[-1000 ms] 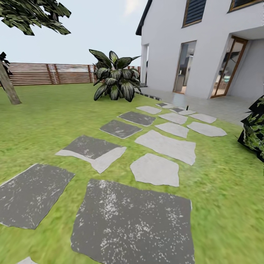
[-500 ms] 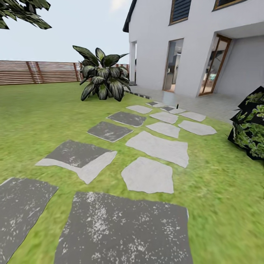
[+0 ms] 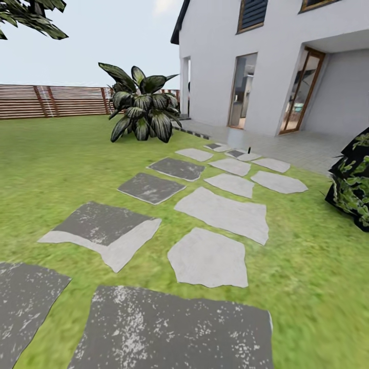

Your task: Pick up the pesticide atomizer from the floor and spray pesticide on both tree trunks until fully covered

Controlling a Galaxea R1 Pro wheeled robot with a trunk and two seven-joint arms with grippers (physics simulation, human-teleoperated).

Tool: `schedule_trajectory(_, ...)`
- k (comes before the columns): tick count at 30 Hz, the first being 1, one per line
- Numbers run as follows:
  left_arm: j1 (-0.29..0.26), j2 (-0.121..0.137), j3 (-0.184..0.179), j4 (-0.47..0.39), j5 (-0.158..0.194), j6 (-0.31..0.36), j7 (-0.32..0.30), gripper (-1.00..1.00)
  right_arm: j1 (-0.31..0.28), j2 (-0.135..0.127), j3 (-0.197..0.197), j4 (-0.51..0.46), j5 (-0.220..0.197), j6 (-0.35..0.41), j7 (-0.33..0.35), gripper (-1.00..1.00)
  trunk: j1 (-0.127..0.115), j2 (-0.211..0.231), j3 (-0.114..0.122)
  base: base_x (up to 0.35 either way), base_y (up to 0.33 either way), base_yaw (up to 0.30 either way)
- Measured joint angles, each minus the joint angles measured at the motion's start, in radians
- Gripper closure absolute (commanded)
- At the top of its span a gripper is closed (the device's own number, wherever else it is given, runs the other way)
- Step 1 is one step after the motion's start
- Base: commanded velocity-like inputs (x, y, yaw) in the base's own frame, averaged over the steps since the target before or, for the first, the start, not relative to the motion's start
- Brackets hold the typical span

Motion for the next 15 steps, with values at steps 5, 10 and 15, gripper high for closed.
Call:
schedule_trajectory(5,0.000,0.000,0.000,0.000,0.000,0.000,0.000,-1.00,0.000,0.000,0.001,0.001,0.001,0.000,0.000,-1.00,0.000,0.000,0.000,0.339,0.000,0.000)
schedule_trajectory(10,0.000,0.000,0.000,0.001,0.000,0.000,0.000,-1.00,0.000,0.000,0.000,0.001,0.001,0.000,0.000,-1.00,0.000,0.000,0.000,0.339,0.000,0.000)
schedule_trajectory(15,0.000,0.000,0.000,0.001,0.000,0.000,0.000,-1.00,0.000,0.000,0.000,0.001,0.001,0.000,0.000,-1.00,0.000,0.000,0.000,0.339,0.000,0.000)
